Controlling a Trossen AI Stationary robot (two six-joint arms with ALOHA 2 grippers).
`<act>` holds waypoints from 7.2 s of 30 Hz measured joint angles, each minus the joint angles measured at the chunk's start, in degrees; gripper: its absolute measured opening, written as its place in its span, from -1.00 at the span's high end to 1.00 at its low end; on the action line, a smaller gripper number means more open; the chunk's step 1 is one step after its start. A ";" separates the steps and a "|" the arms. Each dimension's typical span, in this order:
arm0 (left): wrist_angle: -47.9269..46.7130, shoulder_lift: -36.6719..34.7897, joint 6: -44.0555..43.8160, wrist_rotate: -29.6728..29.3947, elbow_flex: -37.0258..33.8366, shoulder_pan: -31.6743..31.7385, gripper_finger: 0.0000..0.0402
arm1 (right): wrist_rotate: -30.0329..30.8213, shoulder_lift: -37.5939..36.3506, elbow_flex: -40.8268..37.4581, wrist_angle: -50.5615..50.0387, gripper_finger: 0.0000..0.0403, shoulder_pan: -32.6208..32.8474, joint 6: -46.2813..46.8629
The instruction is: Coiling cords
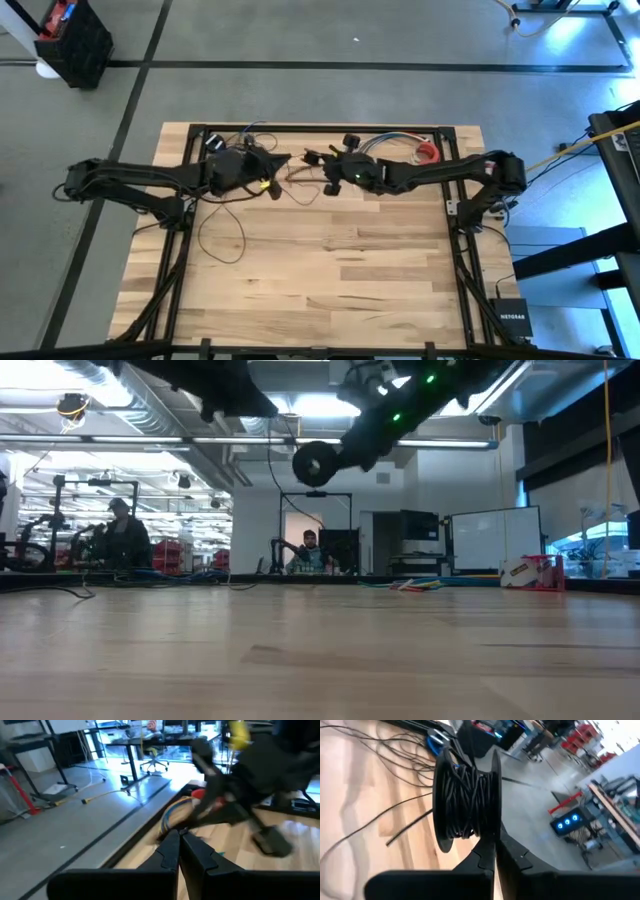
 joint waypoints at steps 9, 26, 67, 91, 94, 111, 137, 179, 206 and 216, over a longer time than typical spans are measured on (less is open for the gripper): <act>11.81 11.88 -0.46 0.63 0.13 -3.19 0.98 | -1.41 3.12 0.18 5.99 0.96 -0.60 4.02; 19.74 24.22 0.97 -0.20 0.22 -3.15 0.97 | -9.16 -0.25 -0.04 10.15 0.96 -0.47 10.08; 12.92 21.51 7.01 -6.63 -0.05 1.89 0.99 | -18.56 -16.46 0.36 -0.76 0.96 -0.54 8.64; 2.98 -0.84 1.08 0.10 0.02 3.34 0.99 | -10.50 -3.35 0.22 1.81 0.96 -2.85 7.55; 2.87 0.39 -0.15 0.22 0.02 2.07 0.99 | -8.18 -1.48 0.18 3.82 0.96 -3.67 7.66; 24.11 14.94 0.46 1.99 0.11 -0.05 0.99 | -9.83 -0.34 0.09 10.35 0.96 -4.34 8.37; 27.69 21.45 3.75 1.94 0.72 0.07 0.99 | -16.32 -0.34 -0.02 15.01 0.96 -4.36 9.81; 27.90 21.49 5.52 1.75 0.63 -0.03 0.99 | -22.76 -6.09 6.11 9.03 0.99 -4.27 11.51; 25.93 21.58 5.59 1.79 0.55 -0.01 0.99 | -25.49 -6.17 18.71 0.47 0.99 -4.27 9.85; 18.19 21.02 10.61 -7.51 0.55 -0.03 1.00 | -24.83 -6.60 19.48 -5.43 0.99 -3.43 7.29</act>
